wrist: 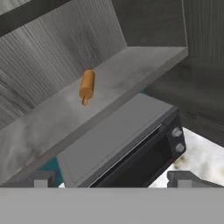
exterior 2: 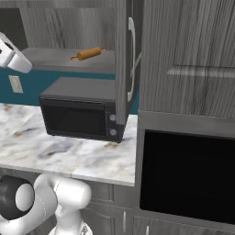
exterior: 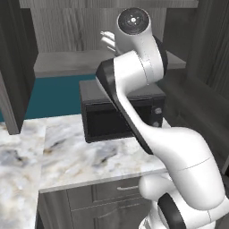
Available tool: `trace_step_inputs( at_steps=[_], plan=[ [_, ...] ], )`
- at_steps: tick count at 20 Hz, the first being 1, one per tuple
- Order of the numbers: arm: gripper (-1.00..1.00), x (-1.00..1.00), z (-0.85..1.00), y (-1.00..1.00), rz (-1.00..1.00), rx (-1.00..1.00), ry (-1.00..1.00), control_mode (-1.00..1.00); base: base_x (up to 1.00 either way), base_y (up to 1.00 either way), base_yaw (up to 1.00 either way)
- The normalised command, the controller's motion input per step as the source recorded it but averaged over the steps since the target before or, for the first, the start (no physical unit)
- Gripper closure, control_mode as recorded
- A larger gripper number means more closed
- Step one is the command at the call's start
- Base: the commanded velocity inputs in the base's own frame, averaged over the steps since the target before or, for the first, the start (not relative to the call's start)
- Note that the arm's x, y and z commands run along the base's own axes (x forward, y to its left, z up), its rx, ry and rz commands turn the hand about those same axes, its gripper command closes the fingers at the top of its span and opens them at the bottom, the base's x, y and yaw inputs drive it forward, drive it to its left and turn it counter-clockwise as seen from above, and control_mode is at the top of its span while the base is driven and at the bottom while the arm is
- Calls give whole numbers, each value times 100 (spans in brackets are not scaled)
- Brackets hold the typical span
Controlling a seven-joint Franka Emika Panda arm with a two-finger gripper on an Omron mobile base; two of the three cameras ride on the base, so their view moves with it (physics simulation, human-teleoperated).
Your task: Open the cabinet, retrieve the rolling pin, and place it next to the meat on the cutting board to prepare for tenderizing.
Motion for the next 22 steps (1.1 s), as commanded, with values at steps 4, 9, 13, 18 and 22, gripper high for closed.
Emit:
trace_step_inputs(
  at_steps=[4,9,13,18,22],
  plan=[
    [-100,7,0,-56,0,-17,-2,-100,0,0,0],
    [-100,26,0,-50,3,-5,0,-100,0,0,0],
    [-100,28,-7,-41,4,0,-1,-100,0,0,0],
    [-100,35,-7,-11,0,0,1,-100,0,0,0],
    [-100,42,-5,0,0,0,5,-100,0,0,0]
  ],
)
